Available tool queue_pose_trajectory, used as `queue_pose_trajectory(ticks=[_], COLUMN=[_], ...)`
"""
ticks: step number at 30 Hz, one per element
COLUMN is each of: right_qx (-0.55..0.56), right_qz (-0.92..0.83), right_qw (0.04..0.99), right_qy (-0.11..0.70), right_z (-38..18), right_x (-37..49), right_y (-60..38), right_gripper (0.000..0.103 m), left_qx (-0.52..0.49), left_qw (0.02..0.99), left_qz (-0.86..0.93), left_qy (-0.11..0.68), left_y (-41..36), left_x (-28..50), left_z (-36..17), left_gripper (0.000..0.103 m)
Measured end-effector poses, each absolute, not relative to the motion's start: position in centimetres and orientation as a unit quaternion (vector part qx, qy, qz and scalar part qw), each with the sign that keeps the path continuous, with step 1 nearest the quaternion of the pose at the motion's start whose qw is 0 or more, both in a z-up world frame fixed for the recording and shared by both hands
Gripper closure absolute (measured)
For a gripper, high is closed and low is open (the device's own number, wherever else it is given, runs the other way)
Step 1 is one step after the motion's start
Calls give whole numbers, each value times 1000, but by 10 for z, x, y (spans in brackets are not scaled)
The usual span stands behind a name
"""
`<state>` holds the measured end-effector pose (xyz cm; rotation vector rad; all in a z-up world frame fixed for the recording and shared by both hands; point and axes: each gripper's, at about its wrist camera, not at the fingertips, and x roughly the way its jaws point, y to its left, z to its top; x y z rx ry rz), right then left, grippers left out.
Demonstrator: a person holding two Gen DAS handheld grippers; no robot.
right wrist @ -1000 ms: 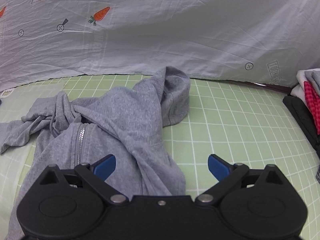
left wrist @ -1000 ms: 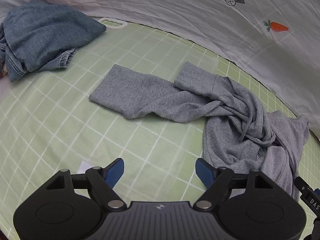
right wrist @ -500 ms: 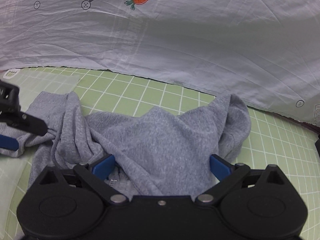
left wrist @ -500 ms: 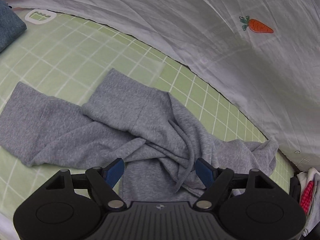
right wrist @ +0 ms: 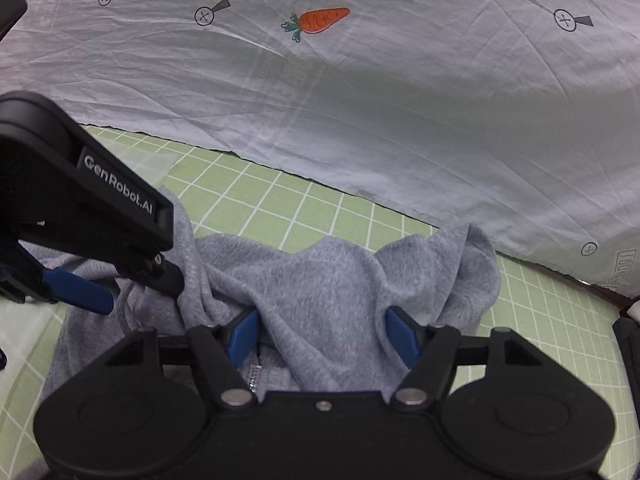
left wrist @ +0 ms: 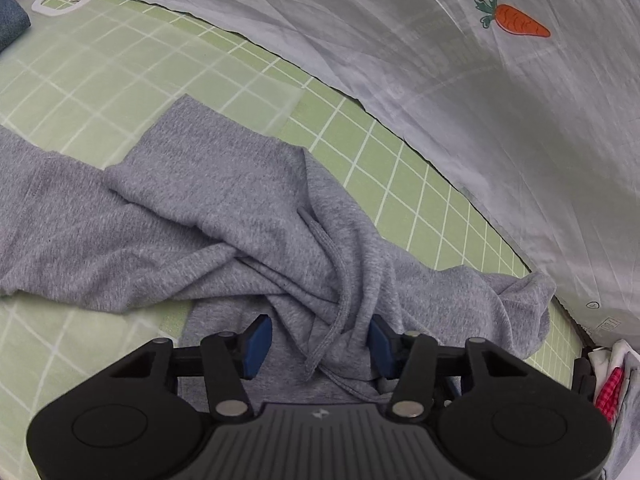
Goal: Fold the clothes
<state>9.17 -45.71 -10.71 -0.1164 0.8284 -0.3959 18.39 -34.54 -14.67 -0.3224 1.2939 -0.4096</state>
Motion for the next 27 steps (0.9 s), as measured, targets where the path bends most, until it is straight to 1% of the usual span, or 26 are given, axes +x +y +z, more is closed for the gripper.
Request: queue_pose_trajectory(ticks=[2,7,18,20,24,26,27], right_qx=[-56,-37,13,24,65,89,106], right_qz=[-188,-191,-203,-204,-212,-216,-217], right_qw=[895,894,889,889,885,882,880], right_qy=[401,403,410,410,410,410,409], right_z=[-107,-107,-107,-105,-101,-98,-96], right_x=[92,92,94,93,90,88,86], right_y=[-457,-463,-473,-474,-479,-482,-482], right_gripper=[41,44,46,46,48,51,55], left_qx=[-147,-142,-141,-145,-148,-149,-149], left_qw=[767,769,769,768,770,773,775], left_qz=[-188,-185,-185,-189,-192,-189,-188], left_qy=[596,595,595,594,590,587,585], left_y=[-346,-348,-346,-345,-344,-343,-342], left_x=[184,182,176,175,171,169,168], left_z=[-146,-145,-151,-152,-152,-149,-148], left_gripper=[56,59,61,68,76,81,82])
